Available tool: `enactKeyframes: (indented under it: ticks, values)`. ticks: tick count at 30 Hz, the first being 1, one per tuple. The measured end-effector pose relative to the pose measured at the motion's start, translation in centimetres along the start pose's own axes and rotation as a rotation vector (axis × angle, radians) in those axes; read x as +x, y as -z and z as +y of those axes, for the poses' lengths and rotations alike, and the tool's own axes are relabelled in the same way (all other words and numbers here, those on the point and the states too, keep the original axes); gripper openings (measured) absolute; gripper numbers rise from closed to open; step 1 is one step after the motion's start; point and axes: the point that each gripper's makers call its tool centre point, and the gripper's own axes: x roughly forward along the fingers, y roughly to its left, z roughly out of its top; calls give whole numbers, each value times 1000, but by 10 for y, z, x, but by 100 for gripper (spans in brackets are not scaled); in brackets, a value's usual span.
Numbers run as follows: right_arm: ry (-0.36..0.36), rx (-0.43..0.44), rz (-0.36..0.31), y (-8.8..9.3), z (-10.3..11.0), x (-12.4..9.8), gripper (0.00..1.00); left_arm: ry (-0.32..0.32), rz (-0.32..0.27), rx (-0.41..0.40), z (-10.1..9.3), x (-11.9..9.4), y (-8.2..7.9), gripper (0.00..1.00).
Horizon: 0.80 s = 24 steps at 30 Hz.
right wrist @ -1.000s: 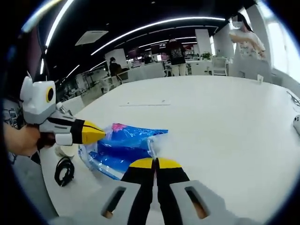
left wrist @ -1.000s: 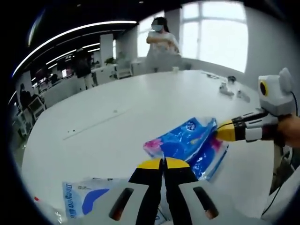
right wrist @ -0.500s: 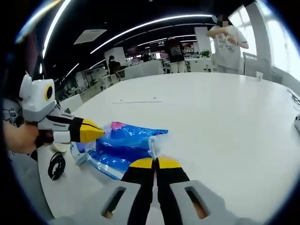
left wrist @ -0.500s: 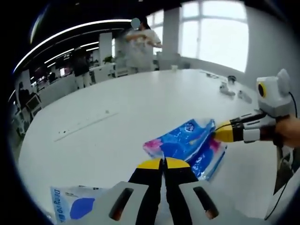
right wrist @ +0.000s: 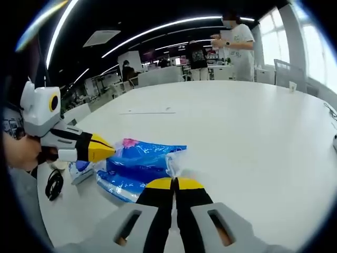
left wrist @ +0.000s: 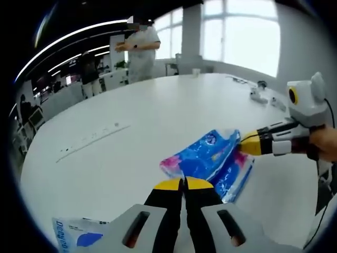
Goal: Arrange the tabletop items into an orderly group along one side of the table until the central work area is clear of visible clutter.
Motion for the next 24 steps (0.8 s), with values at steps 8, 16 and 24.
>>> enactKeyframes:
  ticks: [8,16,24]
  values:
    - [5,-12,3,1,-8,11,0,-1,17,5,7,14,2,0]
    - [2,-19,0,2,-11,15,0,0,28,26,9,19,5,0]
    - [7,-28,1,3,-14,16,0,5,26,37,8,22,7,0]
